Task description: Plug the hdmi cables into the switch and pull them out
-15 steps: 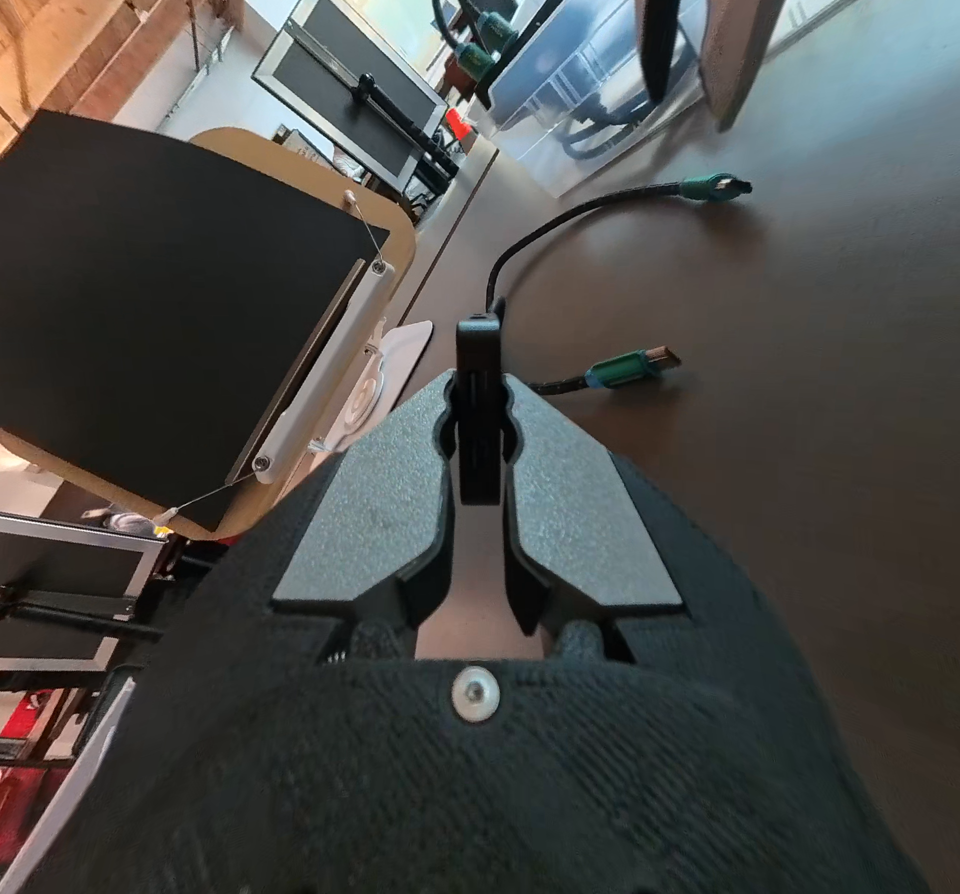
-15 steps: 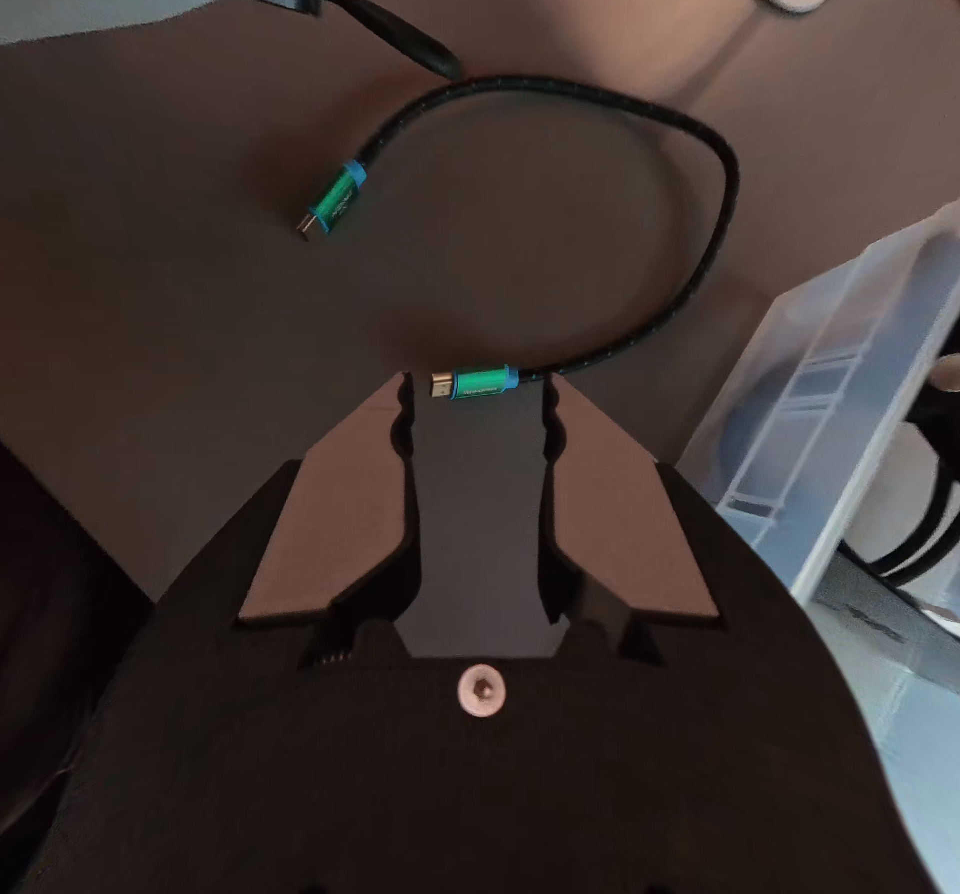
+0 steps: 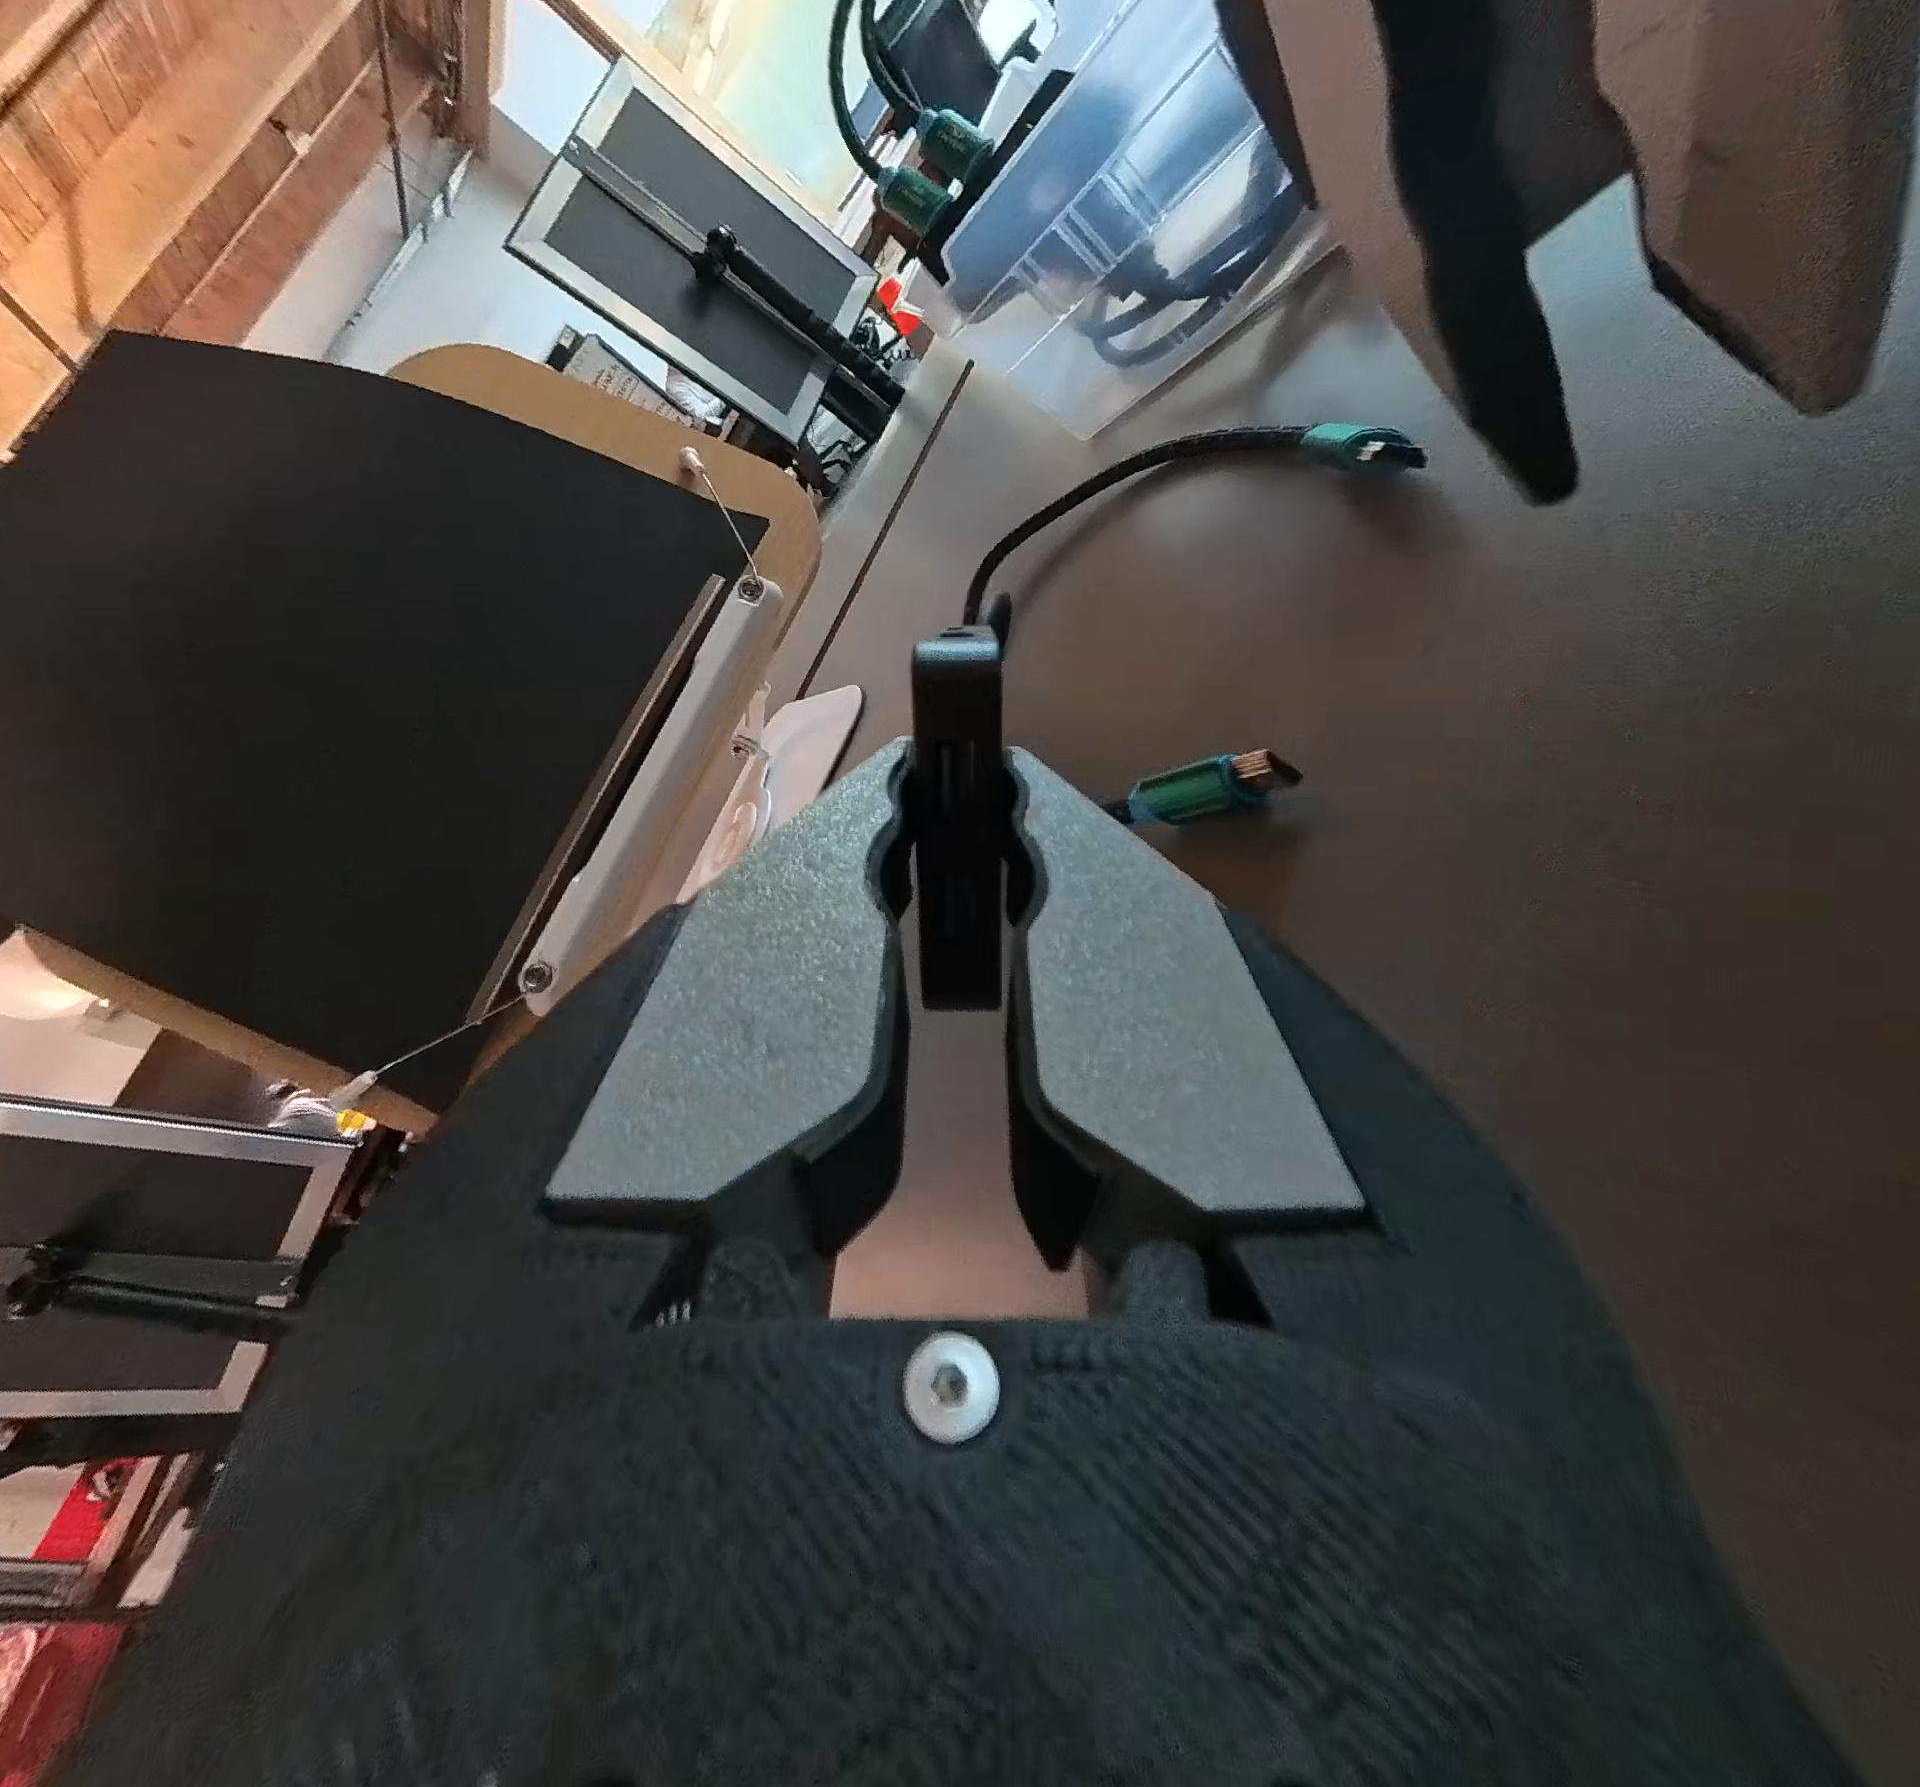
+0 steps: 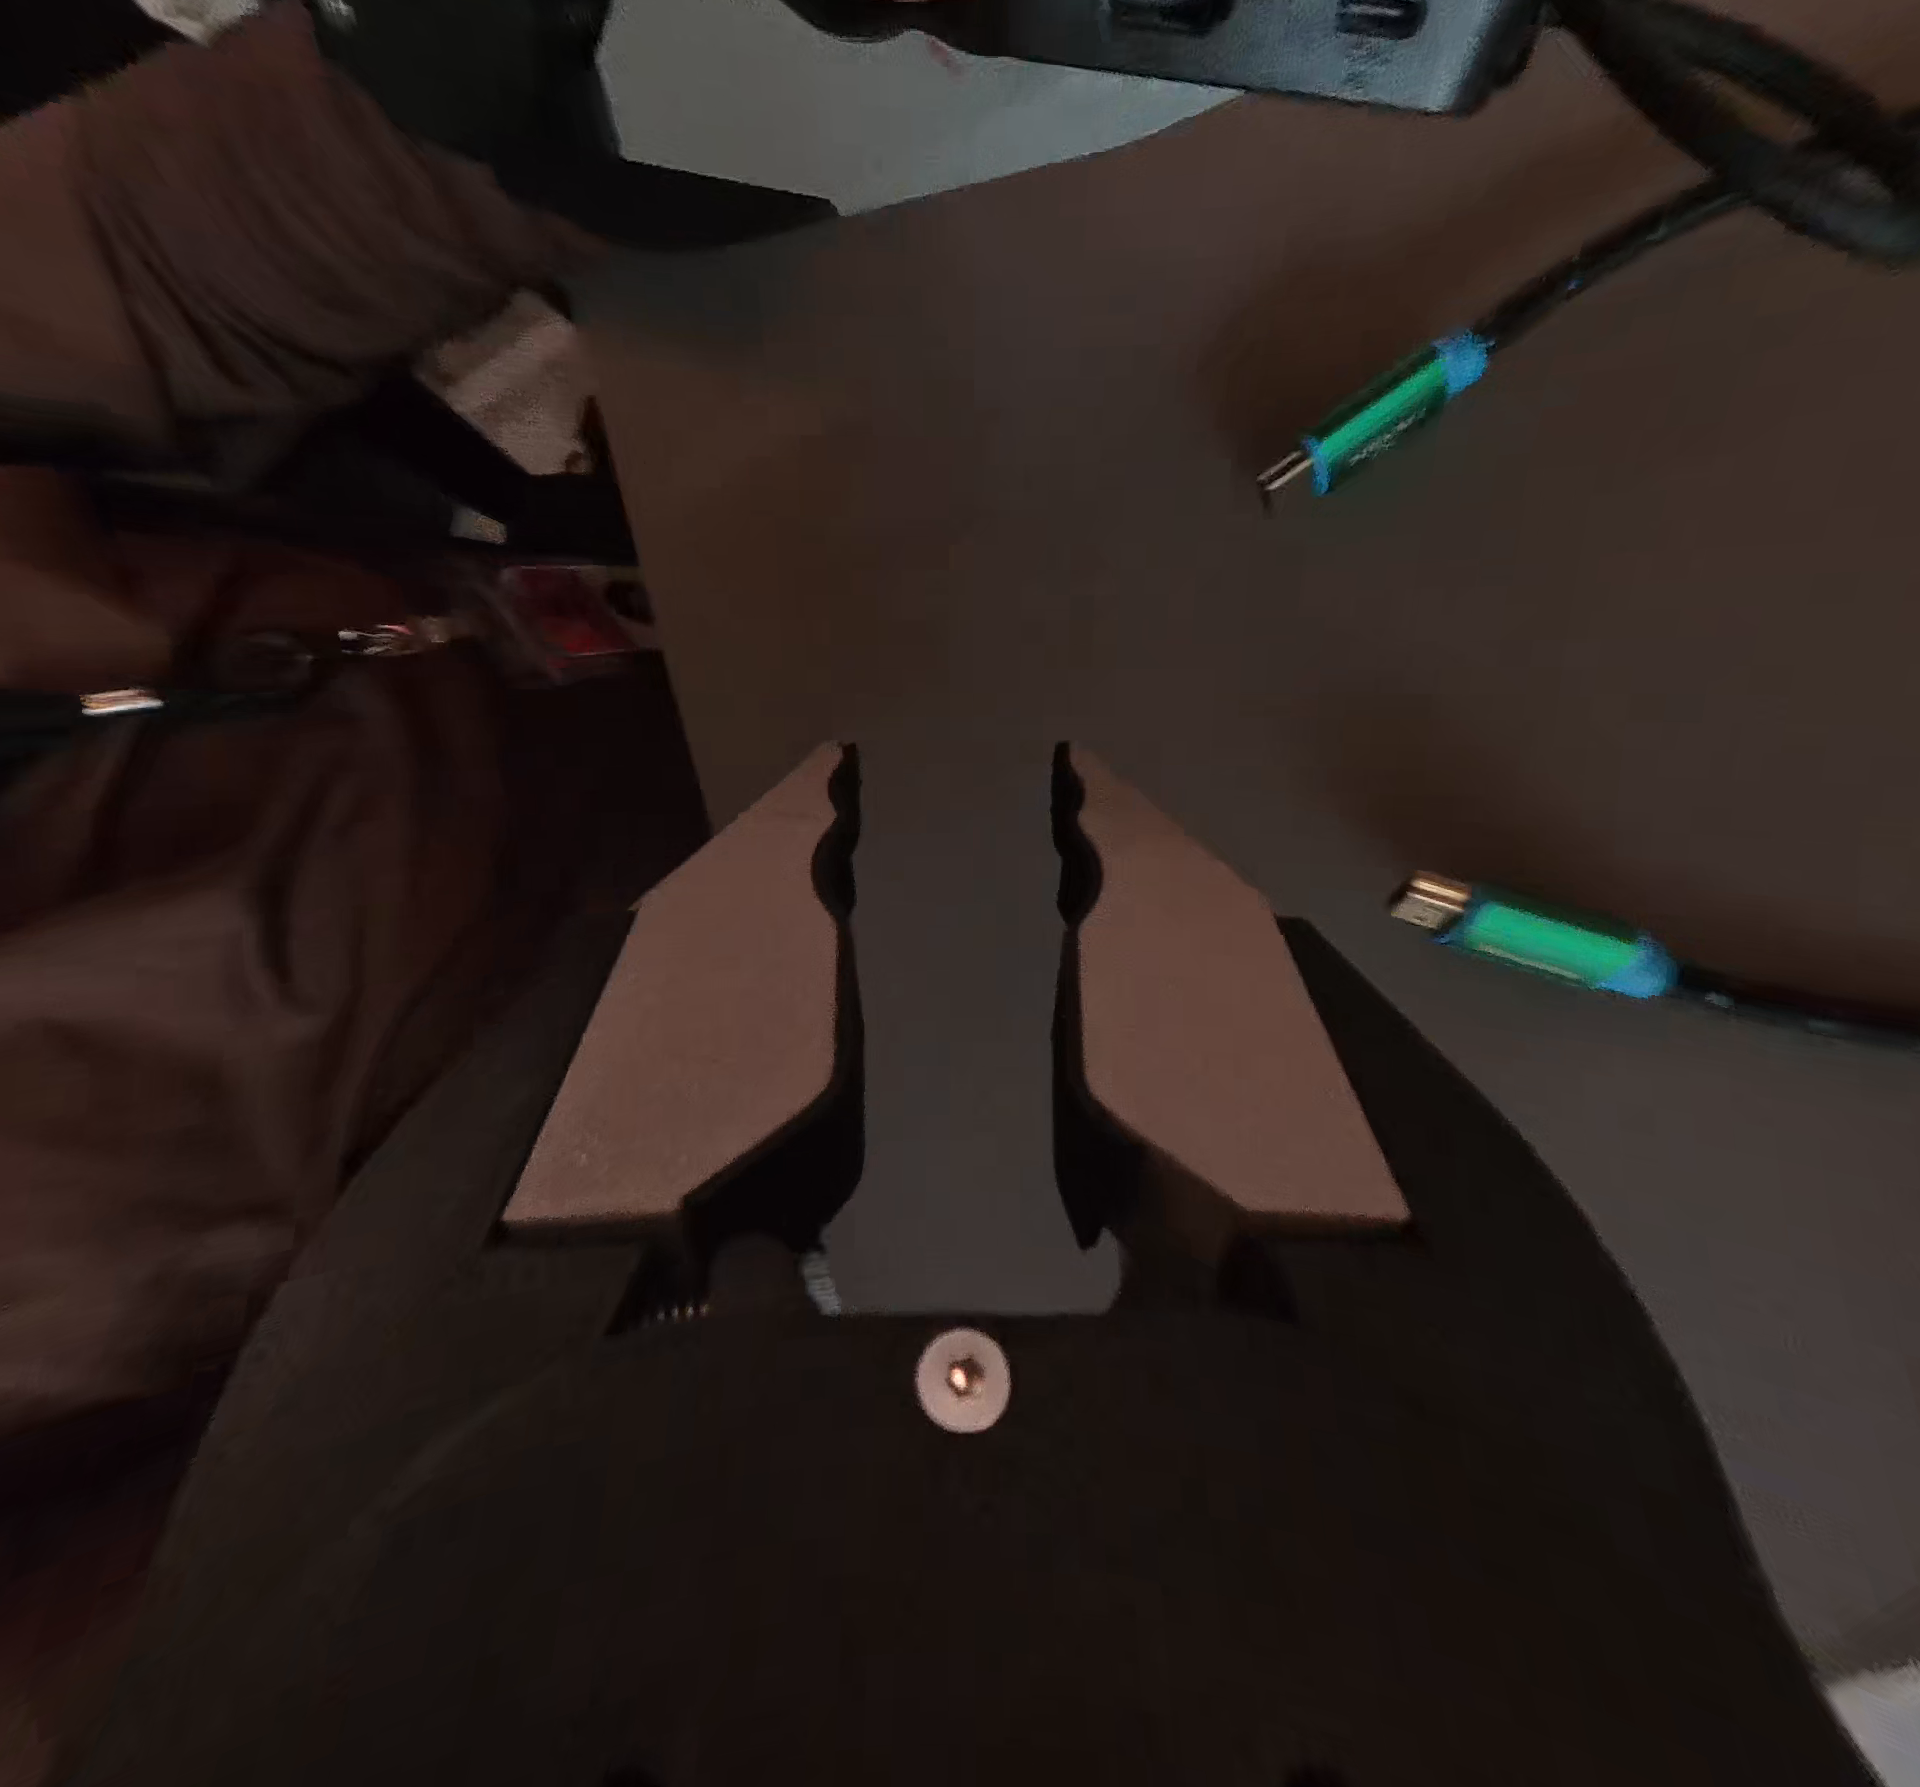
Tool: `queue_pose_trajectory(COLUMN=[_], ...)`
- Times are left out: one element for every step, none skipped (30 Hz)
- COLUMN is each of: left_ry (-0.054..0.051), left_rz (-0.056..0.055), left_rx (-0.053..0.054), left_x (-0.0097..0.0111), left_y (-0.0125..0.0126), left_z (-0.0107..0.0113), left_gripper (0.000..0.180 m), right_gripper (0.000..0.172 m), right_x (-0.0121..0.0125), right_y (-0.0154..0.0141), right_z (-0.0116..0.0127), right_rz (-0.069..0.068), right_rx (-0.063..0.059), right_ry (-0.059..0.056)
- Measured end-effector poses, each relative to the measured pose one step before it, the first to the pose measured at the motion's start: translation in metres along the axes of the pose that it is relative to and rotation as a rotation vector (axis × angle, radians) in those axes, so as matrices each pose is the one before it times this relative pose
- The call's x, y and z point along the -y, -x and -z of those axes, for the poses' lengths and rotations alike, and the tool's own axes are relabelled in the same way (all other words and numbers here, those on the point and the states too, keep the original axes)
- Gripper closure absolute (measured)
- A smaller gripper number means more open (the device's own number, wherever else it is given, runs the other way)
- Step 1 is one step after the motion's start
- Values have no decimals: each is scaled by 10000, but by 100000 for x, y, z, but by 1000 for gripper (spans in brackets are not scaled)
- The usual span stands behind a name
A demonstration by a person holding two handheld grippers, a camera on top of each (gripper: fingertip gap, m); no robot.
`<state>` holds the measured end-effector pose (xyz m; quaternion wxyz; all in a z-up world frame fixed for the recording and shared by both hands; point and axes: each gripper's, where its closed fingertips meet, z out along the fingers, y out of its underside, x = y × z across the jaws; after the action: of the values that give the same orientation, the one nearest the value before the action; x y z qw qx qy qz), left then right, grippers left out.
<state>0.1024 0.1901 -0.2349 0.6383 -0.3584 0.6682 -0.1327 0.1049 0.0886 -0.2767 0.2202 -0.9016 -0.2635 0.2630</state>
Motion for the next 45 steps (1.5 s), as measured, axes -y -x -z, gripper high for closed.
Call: queue_pose_trajectory(left_ry=[-36, -41, -17, 37, 96, 134, 136, 96, 35, -22, -47, -25, 8, 33, 43, 19, -16, -30, -23, -6, 3, -9, -40, -81, -101, -86, -54, -13, 27, 48, 46, 35, 18, 2, 15, 40, 32, 11, 14, 41, 72, 90, 103, 113, 126], left_rz=[-37, -26, -30, -57, -95, -121, -116, -69, -14, 15, 25, 25, 10, -10, -31, -41, -37, -30, -39, -53, -43, -4, 25, 30, 28, 15, -10, -15, 4, 26, 62, 113, 153, 153, 133, 125, 135, 136, 126, 105, 58, -8, -30, -13, -10], left_rx=[67, 28, -3, -11, -5, 4, 12, 3, -14, -13, 7, 17, 3, -12, -12, -1, 6, 5, 6, 24, 24, -10, -46, -74, -93, -89, -71, -54, -37, -36, -38, -48, -46, -9, 37, 45, 28, -8, -76, -113, -59, 28, 59, 40, -10], left_x=[53, 63, 29, -36, -139, -198, -196, -140, -44, 43, 76, 38, -29, -64, -46, -1, 70, 87, 72, 19, -16, -18, 17, 85, 144, 147, 98, 25, -52, -96, -93, -69, -42, -30, -64, -97, -95, -52, -41, -54, -96, -107, -112, -96, -91], left_y=[128, 56, -17, -68, -91, -79, -73, -55, -51, -18, 22, 46, 1, -37, -52, -45, -39, -23, -23, 10, 29, -10, -44, -88, -138, -152, -135, -99, -59, -33, 3, 6, 40, 97, 154, 177, 168, 113, -11, -99, -62, 27, 95, 127, 99], left_z=[60, 26, 4, -45, -80, -108, -106, -65, -35, 10, 33, 23, -11, -24, -47, -26, -9, 0, 3, 14, 31, 36, 41, 49, 48, 46, 25, 5, -27, -29, -32, -16, -6, -1, 2, -3, -3, 17, 15, -6, -24, -25, 11, 59, 87], left_gripper=[169, 169, 169, 169, 169, 169, 169, 169, 169, 169, 169, 169, 169, 169, 169, 169, 169, 169, 169, 169, 170, 169, 169, 169, 169, 169, 169, 169, 169, 169, 169, 169, 169, 169, 169, 169, 169, 169, 169, 169, 169, 169, 169, 169, 169], right_gripper=[137, 135, 131, 128, 117, 107, 105, 101, 97, 95, 94, 94, 96, 101, 101, 112, 113, 110, 112, 116, 119, 121, 123, 129, 134, 136, 137, 137, 137, 137, 137, 137, 137, 137, 137, 143, 148, 154, 158, 159, 160, 160, 161, 161, 162], right_x=[109, 187, 186, 153, 317, 284, -22, -210, -360, -589, -731, -819, -749, 218, 297, 11, 67, 353, 613, 800, 790, 506, 228, -96, -425, -678, -776, -669, -461, -166, -43, -42, 51, 55, 140, 261, 250, 173, 143, 192, 141, 217, 343, 471, 484], right_y=[-656, -1036, -1319, -1360, -1501, -1604, -1337, -527, 193, 337, -70, -295, 315, 1536, 1232, 1013, 1467, 1737, 1633, 1400, 855, 497, 257, -152, -496, -531, -342, 2, 93, -177, -392, -393, -219, 110, 323, 254, 133, -129, -160, -53, -315, -524, -433, -364, -524], right_z=[411, 565, 626, 556, 414, 208, -116, -494, -714, -795, -780, -704, -616, -96, 128, 151, 44, 2, 0, 83, 147, 216, 276, 324, 305, 189, 2, -172, -330, -439, -494, -533, -553, -524, -495, -391, -220, -186, -133, -102, -19, 109, 228, 350, 447], right_rz=[147, 89, 93, 128, 135, 76, -16, 4, 10, 17, 1, 2, -3, -130, -54, -17, -10, 51, 195, 332, 376, 361, 363, 358, 292, 212, 158, 102, 55, 23, -30, -68, -134, -97, -29, 33, 43, 2, 11, -3, 50, 150, 322, 432, 458], right_rx=[-625, -748, -837, -808, -857, -898, -729, -248, 170, 241, -6, -130, 275, 1131, 866, 647, 848, 946, 786, 553, 173, -37, -145, -371, -516, -469, -287, -26, 80, -37, -131, -77, 70, 294, 398, 315, 197, 19, -30, 1, -214, -435, -494, -548, -686], right_ry=[-48, -141, -161, -148, -256, -266, -109, 67, 209, 335, 440, 477, 403, -218, -278, -52, -2, -100, -223, -304, -288, -139, -32, 62, 187, 302, 352, 291, 219, 99, 53, 52, -30, -76, -147, -215, -181, -98, -73, -92, -15, -22, -83, -151, -121])
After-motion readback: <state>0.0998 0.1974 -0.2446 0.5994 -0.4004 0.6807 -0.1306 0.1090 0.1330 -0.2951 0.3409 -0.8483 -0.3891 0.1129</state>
